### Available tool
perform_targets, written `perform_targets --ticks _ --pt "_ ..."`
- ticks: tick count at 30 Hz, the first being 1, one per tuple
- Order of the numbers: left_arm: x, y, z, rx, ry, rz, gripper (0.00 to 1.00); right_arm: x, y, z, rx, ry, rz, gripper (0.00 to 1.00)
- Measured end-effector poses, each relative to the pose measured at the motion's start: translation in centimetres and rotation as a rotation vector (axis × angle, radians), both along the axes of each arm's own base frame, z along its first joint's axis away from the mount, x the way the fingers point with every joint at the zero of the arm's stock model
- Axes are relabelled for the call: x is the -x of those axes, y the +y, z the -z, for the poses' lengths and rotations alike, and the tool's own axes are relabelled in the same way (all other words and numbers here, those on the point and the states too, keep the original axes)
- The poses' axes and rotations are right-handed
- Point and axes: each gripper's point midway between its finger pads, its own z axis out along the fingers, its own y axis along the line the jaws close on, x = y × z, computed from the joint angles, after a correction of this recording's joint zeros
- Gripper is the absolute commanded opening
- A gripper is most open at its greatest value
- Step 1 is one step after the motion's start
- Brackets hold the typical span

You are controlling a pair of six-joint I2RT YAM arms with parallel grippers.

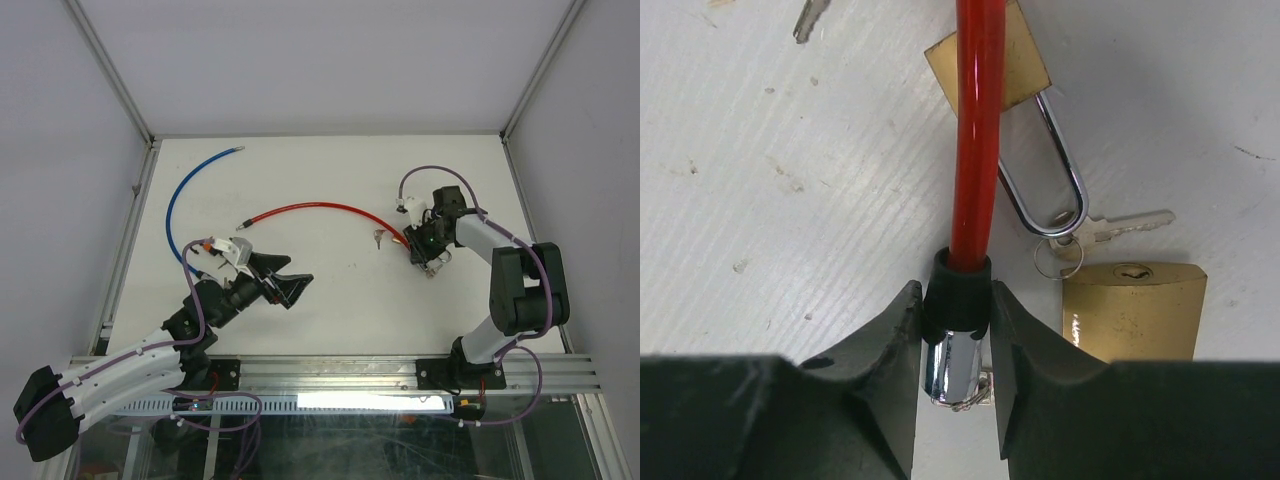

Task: Lock with the key
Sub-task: Pick up the lock from the center of the board.

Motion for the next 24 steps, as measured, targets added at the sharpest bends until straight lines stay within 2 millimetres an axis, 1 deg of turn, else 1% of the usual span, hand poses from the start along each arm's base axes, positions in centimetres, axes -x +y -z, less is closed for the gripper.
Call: perform_targets --ticks 1,4,6,9,13,15,17,21,24 --pt "0.0 0.0 0.0 0.000 -0.001 0.000 0.99 0.0 0.0 0.0 0.000 0.000 0.000 0.00" --pt "0.0 0.0 -0.1 0.003 -0.005 0.000 0.99 0.0 0.0 -0.1 0.000 -0.002 -0.001 0.00" --pt "0.0 0.1 -0.1 -0.001 -0.008 -0.001 0.99 0.0 0.0 -0.6 0.000 -0.014 -0.005 0.00" --pt "-0.1 0.1 0.0 -0.021 -0.025 -0.003 0.99 0.0 0.1 -2.4 -0.003 -0.068 -0.022 0.00" --pt "-0.2 -0.4 0.3 -0.079 -0.063 0.018 0.99 -0.2 0.4 -5.6 -0.005 -0.167 -0.060 0.00" --pt "-0.1 -1.1 0.3 -0.117 -0.106 0.059 0.99 -0.2 0.6 -6.8 -0.006 -0.196 -0.076 0.00" --pt "0.3 -2.1 0.3 -0.154 -0.175 0.120 0.99 -0.1 0.7 -7.5 -0.008 -0.206 -0.089 0.00" --pt "0.8 -4.3 0.7 -0.233 -0.366 0.241 0.99 0.4 1.1 -8.0 -0.024 -0.194 -0.104 0.00" --pt "-0.2 -6.1 1.9 -0.346 -0.502 0.297 0.99 1.0 1.7 -8.0 -0.044 -0.177 -0.120 0.00"
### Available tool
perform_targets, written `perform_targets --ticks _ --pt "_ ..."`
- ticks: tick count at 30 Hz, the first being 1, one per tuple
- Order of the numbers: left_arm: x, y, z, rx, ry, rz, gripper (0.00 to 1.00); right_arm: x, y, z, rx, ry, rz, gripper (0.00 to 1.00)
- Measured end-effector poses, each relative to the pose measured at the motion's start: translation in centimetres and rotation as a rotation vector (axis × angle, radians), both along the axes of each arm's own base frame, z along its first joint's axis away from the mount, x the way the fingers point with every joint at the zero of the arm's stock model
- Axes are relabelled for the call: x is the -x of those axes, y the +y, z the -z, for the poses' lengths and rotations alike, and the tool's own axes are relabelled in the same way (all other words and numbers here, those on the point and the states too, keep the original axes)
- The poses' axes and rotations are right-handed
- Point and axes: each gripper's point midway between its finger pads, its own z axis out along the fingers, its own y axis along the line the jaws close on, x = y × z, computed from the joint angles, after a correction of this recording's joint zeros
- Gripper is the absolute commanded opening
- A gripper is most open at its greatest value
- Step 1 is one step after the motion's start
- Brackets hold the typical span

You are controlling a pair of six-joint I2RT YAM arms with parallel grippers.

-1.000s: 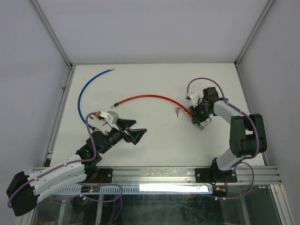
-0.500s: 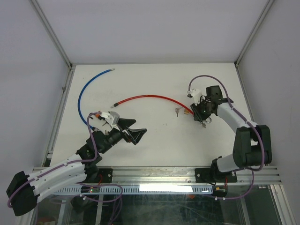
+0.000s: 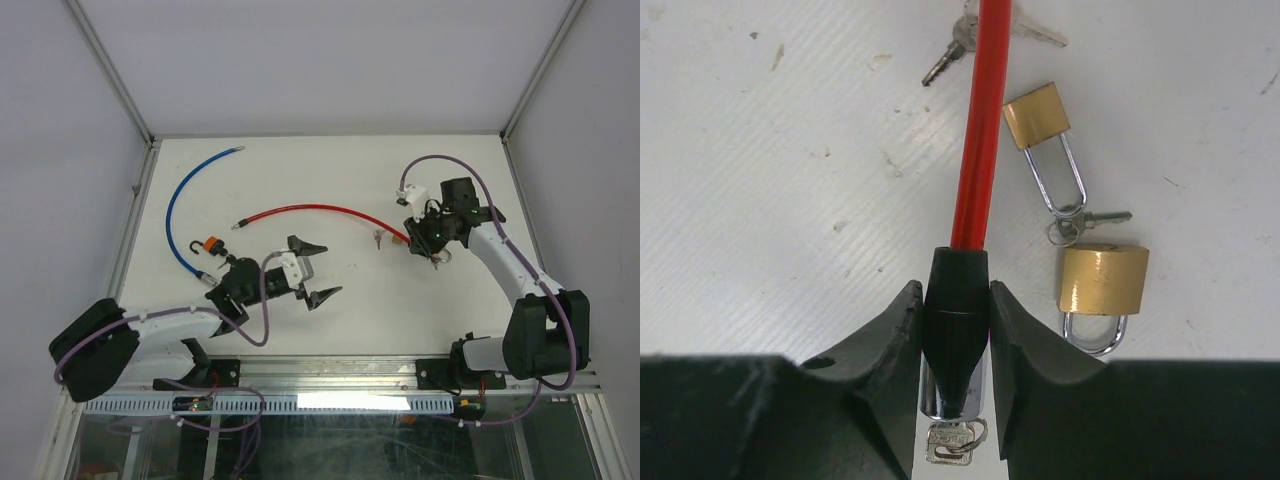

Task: Lock with the key
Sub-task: Pick up the lock from the center of the board.

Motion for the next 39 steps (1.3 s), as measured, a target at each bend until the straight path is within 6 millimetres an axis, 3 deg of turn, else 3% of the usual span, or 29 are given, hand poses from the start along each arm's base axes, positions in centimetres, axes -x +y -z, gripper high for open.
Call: perform_targets --ticks 9,14,20,30,39 --pt "-7.9 -8.2 2.0 -0.270 -0.360 0.065 0.99 0.7 1.8 -0.2 -0.062 0.024 -0.037 0.00" --pt "-11.2 -10.6 4.0 -0.342 -0.427 0.081 0.90 1.1 2.1 0.1 -0.078 0.040 -0.044 0.00" --pt "-12.2 -11.6 7.8 -0.419 -0.418 0.115 0.82 1.1 2.2 0.1 -0.083 0.042 -0.043 0.00" --pt "-13.5 -12.9 9.2 -0.440 -0.440 0.132 0.87 1.2 2.4 0.0 -0.094 0.046 -0.046 0.00" --pt "-14.6 -14.8 9.6 -0.417 -0.444 0.164 0.65 1.2 2.6 -0.1 -0.102 0.048 -0.050 0.00"
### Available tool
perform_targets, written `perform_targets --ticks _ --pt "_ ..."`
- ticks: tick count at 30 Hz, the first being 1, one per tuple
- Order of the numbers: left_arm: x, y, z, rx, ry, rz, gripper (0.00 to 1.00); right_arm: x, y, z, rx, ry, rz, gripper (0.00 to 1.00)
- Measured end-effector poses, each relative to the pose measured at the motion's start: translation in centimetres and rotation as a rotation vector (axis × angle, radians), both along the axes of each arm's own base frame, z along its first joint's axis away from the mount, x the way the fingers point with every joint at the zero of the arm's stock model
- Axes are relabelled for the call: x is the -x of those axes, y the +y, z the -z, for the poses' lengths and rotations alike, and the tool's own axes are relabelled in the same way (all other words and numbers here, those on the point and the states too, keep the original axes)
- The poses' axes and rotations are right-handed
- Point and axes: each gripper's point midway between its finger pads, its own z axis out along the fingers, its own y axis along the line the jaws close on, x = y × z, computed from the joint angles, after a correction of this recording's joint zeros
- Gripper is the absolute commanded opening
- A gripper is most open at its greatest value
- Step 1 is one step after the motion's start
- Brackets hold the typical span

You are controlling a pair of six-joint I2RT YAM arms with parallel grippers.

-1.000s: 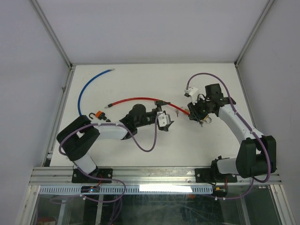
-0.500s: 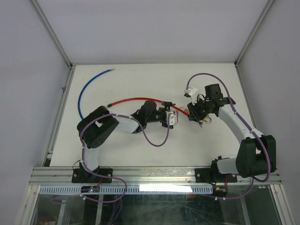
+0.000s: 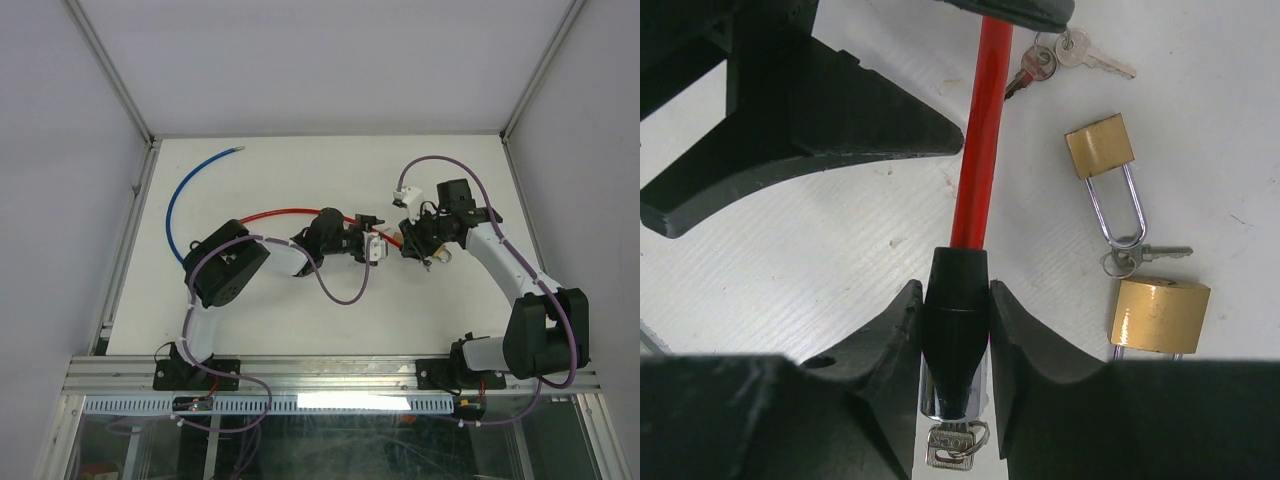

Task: Lock with the key
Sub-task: Pick up the lock from the center of the board.

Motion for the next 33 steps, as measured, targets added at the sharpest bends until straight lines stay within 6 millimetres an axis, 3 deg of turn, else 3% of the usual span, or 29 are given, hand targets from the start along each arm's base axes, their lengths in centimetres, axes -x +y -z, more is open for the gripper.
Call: perform_targets --ticks 4,13,15,21,25,27,29,33 --pt "-0.1 -0.5 0.3 0.000 0.009 0.010 0.52 0.0 0.1 0.0 -0.004 0.001 -0.002 0.00" --pt "-0.8 -1.6 0.7 -0.007 0.022 0.029 0.43 0.1 0.1 0.0 -0.006 0.002 -0.004 0.00" --pt "-0.8 -2.0 0.7 -0.011 0.027 0.041 0.37 0.1 0.1 0.0 -0.007 0.002 -0.005 0.00" --pt "-0.3 -2.2 1.5 -0.053 0.058 0.081 0.00 -0.2 0.1 -0.1 -0.007 -0.012 -0.002 0.00" --pt "0.0 -2.1 2.1 -0.083 0.067 0.097 0.00 -0.4 0.1 -0.3 -0.010 -0.019 0.000 0.01" --pt "-0.1 -2.2 2.0 -0.082 0.064 0.097 0.00 -0.4 0.1 -0.5 -0.021 -0.021 0.005 0.21" --pt "-0.3 -2.2 1.7 -0.071 0.055 0.094 0.00 -0.5 -0.1 -0.9 -0.044 -0.027 0.014 0.35" --pt "-1.0 -2.2 0.5 -0.031 0.046 0.078 0.00 -0.4 -0.3 -2.3 -0.116 -0.043 0.030 0.56"
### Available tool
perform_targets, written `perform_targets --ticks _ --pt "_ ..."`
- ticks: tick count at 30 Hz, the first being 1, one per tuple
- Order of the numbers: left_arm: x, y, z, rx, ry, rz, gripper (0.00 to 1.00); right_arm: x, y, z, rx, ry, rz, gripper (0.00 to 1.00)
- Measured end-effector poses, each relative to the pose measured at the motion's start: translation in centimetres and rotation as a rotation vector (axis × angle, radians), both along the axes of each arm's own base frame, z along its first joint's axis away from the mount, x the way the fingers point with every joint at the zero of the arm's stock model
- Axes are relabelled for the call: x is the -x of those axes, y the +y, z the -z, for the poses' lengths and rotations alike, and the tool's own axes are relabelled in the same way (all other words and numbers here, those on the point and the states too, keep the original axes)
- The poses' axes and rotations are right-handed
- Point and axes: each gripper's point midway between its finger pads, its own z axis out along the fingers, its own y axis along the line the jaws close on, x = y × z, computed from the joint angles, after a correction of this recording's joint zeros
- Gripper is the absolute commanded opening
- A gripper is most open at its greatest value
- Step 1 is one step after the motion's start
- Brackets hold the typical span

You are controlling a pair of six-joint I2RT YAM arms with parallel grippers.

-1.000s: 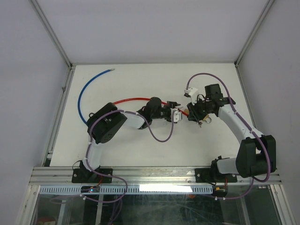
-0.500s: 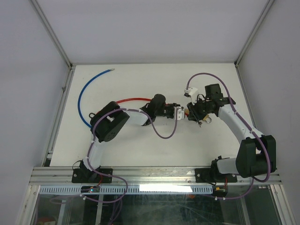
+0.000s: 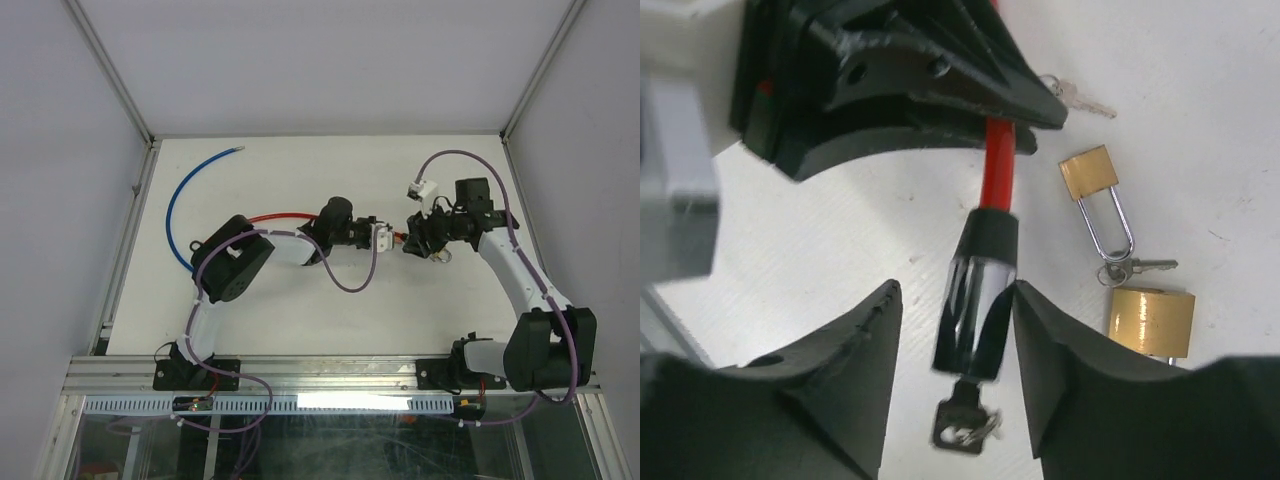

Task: Lock with the key
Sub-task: Pick up the lock from the center of the board.

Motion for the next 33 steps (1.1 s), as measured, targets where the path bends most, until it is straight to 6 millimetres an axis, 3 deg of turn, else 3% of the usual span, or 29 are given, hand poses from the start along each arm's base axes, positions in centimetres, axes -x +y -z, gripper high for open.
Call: perform_targets --ticks 4,11,16,20,23,29,33 --pt "-2.0 1.2 -2.0 0.049 0.001 -0.051 0.00 0.6 -0.2 -2.7 -0.078 -0.053 0.009 0.69" --pt "-5.9 4.8 -9.1 0.184 -0.046 -0.156 0.00 1.0 -0.3 -10.0 -0.217 -0.235 0.004 0.70" --pt "-6.1 6.4 -13.4 0.267 -0.053 -0.193 0.00 1.8 1.0 -15.1 -0.341 -0.333 -0.082 0.70" --pt "-6.0 7.3 -16.5 0.336 -0.035 -0.232 0.00 3.7 2.6 -17.2 -0.454 -0.358 -0.193 0.69" --pt "-6.0 8.3 -19.2 0.387 -0.027 -0.268 0.00 4.9 3.5 -17.1 -0.531 -0.362 -0.273 0.70" --pt "-6.4 9.1 -26.0 0.477 -0.031 -0.305 0.00 5.4 4.4 -13.4 -0.582 -0.314 -0.307 0.78" --pt "-6.1 9.9 -30.9 0.548 -0.038 -0.326 0.00 5.5 5.8 -13.2 -0.575 -0.351 -0.369 0.81"
